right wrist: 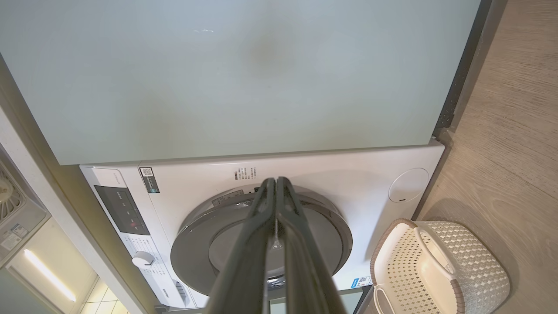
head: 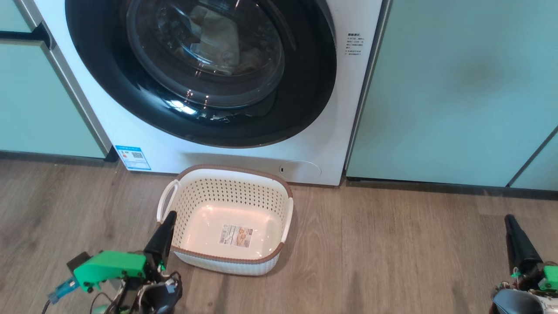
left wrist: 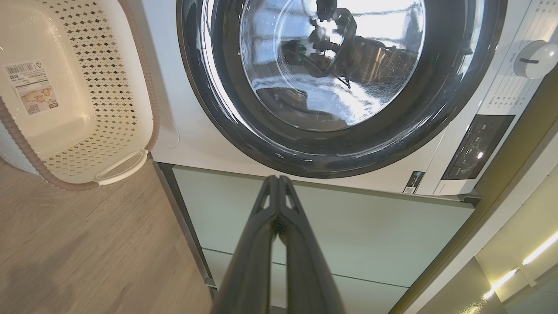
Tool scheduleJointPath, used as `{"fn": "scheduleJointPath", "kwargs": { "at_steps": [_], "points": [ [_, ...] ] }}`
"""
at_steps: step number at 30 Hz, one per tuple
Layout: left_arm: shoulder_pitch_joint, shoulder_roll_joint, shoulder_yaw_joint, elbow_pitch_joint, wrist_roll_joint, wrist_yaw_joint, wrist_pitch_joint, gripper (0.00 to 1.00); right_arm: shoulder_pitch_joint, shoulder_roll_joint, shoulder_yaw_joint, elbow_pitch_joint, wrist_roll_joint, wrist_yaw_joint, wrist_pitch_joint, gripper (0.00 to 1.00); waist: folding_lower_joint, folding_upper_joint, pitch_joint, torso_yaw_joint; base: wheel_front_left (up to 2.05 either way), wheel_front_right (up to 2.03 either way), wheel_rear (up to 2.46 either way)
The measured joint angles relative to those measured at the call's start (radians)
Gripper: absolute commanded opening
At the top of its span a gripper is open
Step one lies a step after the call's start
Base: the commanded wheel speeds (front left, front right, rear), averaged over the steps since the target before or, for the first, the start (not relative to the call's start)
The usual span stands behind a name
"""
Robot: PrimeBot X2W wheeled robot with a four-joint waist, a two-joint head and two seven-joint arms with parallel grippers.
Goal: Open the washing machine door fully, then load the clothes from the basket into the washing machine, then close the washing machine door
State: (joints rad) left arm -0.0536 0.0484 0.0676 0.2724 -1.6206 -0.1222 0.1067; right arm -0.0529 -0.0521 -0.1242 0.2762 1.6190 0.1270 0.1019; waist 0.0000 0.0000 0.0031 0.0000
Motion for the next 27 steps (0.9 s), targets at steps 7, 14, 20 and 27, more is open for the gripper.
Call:
{"fn": "scheduleJointPath", "kwargs": {
  "at_steps": [7, 14, 20, 27],
  "points": [
    [0.0, 0.0, 0.0, 0.0, 0.0, 0.0, 0.0, 0.0, 0.0, 0.001, 0.0, 0.0, 0.0, 0.0, 0.001, 0.0, 0.0, 0.0, 0.0, 0.0, 0.0, 0.0, 0.0],
    [0.0, -0.001, 0.001, 0.0, 0.0, 0.0, 0.0, 0.0, 0.0, 0.001, -0.001, 0.0, -0.001, 0.0, 0.001, 0.0, 0.0, 0.0, 0.0, 0.0, 0.0, 0.0, 0.0],
    [0.0, -0.001, 0.002, 0.0, 0.0, 0.0, 0.0, 0.0, 0.0, 0.002, -0.001, 0.0, -0.001, 0.0, 0.001, 0.0, 0.0, 0.0, 0.0, 0.0, 0.0, 0.0, 0.0],
    [0.0, -0.001, 0.002, 0.0, 0.0, 0.0, 0.0, 0.0, 0.0, 0.002, -0.002, 0.0, -0.001, 0.0, 0.004, 0.0, 0.0, 0.0, 0.0, 0.0, 0.0, 0.0, 0.0]
  ]
}}
